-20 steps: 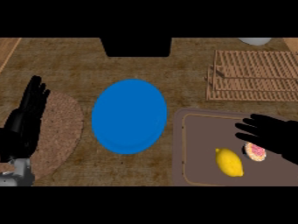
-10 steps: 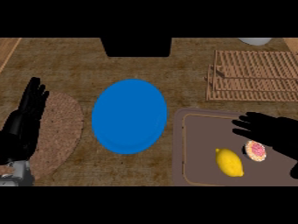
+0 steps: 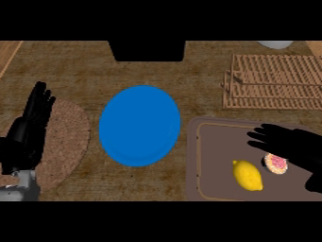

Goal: Pick the cupcake from the tray and place it in the tiered shelf

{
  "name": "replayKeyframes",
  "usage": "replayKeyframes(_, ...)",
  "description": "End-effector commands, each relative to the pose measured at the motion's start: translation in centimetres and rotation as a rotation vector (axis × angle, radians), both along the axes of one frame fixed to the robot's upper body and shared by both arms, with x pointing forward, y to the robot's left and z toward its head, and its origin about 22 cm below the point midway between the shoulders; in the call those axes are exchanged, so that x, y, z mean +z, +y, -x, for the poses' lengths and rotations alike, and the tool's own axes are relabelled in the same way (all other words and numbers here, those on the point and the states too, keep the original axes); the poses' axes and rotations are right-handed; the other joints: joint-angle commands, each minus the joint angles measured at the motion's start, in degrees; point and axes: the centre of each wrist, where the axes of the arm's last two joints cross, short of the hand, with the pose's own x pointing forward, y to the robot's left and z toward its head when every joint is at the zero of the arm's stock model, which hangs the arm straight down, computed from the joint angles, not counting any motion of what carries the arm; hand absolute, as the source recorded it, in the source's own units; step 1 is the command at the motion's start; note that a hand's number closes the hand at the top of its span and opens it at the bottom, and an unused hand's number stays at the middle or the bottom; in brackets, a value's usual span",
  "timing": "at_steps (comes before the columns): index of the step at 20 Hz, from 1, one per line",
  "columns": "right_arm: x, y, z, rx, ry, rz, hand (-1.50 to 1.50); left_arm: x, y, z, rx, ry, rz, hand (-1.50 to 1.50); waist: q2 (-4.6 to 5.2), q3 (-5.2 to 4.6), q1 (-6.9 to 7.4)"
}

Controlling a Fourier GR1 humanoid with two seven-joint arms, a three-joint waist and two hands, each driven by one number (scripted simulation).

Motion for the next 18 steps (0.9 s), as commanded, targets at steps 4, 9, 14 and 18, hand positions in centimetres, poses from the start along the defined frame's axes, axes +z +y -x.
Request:
replayKeyframes(4,-2.0,1.4,-2.3,0.024,0.014,-0.014,-1.5,-0.5,2.2,-0.7,0.004,-0.004,-0.002,0.0,0.09,0.0,0.3)
replayKeyframes(9,-5.9,3.8,-0.1,0.026,0.033,0.031,-1.5,1.4,-0.3,-1.3,-0.013,-0.004,-0.015,0.0,0.07,0.02,0.08)
replayKeyframes(14,-5.5,0.6,-2.7,0.047,0.053,0.083,1.5,-1.0,0.1,0.0,-0.013,-0.007,-0.009,0.0,0.09,0.02,0.44)
replayKeyframes(18,-5.4,3.3,-1.3,0.132,-0.061,0.037,1.5,0.3,-1.6,0.2,-0.003,-0.002,0.001,0.0,-0.03,0.01,0.11)
